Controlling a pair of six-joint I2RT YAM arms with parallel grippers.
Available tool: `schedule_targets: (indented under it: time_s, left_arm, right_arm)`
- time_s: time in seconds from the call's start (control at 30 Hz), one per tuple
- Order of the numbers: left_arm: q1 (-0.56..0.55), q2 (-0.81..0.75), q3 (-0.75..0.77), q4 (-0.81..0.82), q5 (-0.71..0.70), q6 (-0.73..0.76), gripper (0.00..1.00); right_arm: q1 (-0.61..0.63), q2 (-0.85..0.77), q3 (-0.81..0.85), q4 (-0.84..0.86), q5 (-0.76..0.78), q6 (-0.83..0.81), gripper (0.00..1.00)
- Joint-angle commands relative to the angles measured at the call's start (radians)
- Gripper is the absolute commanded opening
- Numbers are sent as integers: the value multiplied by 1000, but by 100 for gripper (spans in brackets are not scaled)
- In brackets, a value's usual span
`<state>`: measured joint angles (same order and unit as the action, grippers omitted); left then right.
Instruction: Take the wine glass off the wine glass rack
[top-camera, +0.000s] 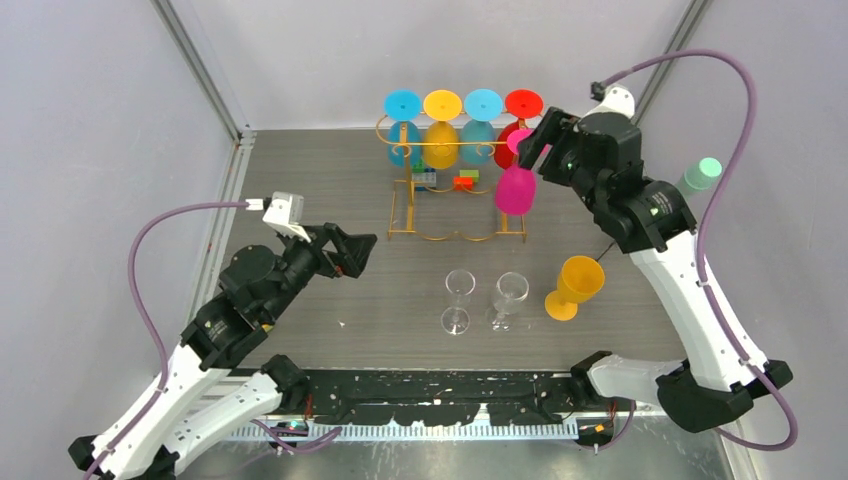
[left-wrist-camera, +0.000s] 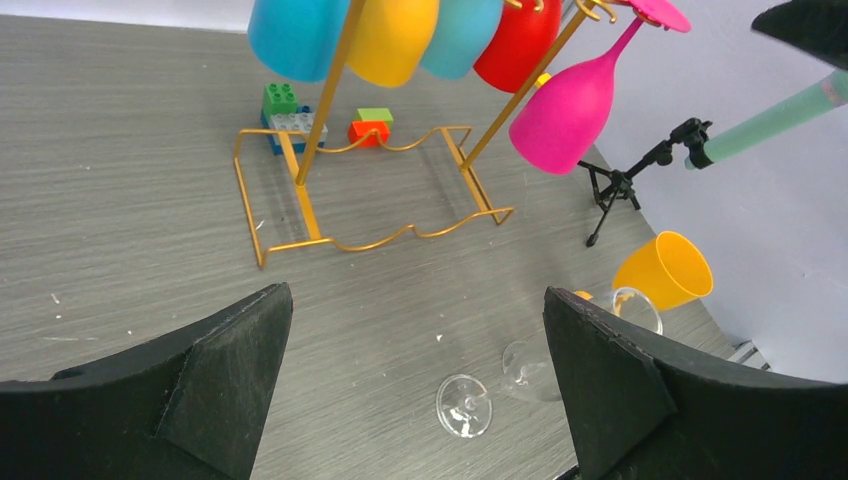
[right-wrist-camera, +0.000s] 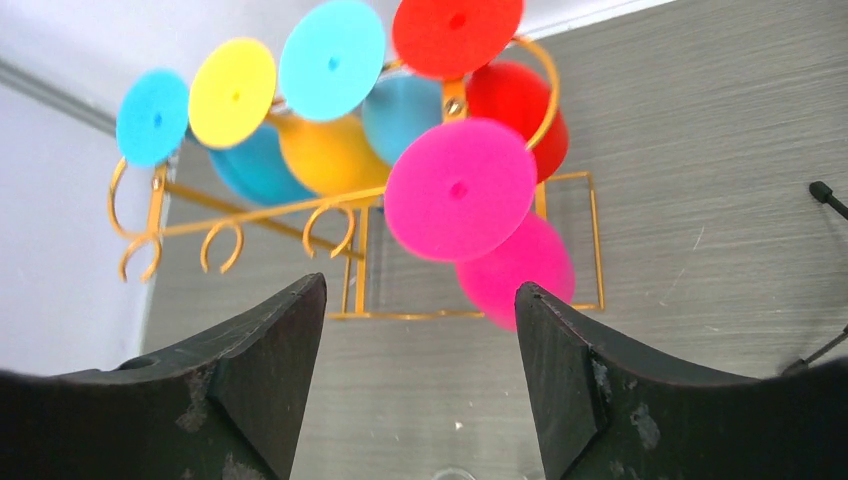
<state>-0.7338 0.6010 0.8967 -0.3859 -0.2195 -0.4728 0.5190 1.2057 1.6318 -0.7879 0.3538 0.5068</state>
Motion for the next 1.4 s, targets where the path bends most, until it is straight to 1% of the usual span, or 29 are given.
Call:
schedule_targets:
  time_s: [0.0,0.13,0.23,0.37,0.53,0.63,0.7,0.77,0.97,1.03,1.07,1.13,1.37]
  left_arm:
    - [-3,20,-8,64,19,-14,100]
    - [-3,49,1,50,22,-14,100]
    - [-3,55,-6,49,24,-17,100]
    - [-3,58,-14,53,25,-22,100]
    - [-3,65,-24,66,27,-39,100]
    - [-3,63,-28,67,28,-47,100]
    - [-3,58,-32,66,23,-54,100]
    - [-3,52,-38,70,13,-68,100]
    - [-3,38,-51,78,-8,-87,100]
    - [-3,36,-51,74,-17,-89,100]
    - [-3,34,-52,74,-21,-93,100]
    - [-3,31,-55,73,-26,-102,100]
    - [-3,-15,-85,75,-110,-150,100]
  right_arm:
    - [-80,-8,25,128,-66,80,74]
    - [-150,35,46,135,-70,144,72]
    - [-190,46,15,150,-75,186,69]
    - [-226,48,-42,180,-132,225,64]
    - [-262,70,-86,222,-222,275,60]
    - [-269,79,-105,241,-232,301,57]
    - [-272,64,-147,310,-232,330,55]
    - [-276,57,-175,336,-226,355,54]
    - [-285,57,-215,368,-223,407,48]
    - [-287,50,-233,384,-221,410,45]
    - [-287,43,-240,396,-222,410,40]
    - [-289,34,-258,423,-224,416,35]
    - [-289,19,-286,441,-216,431,28]
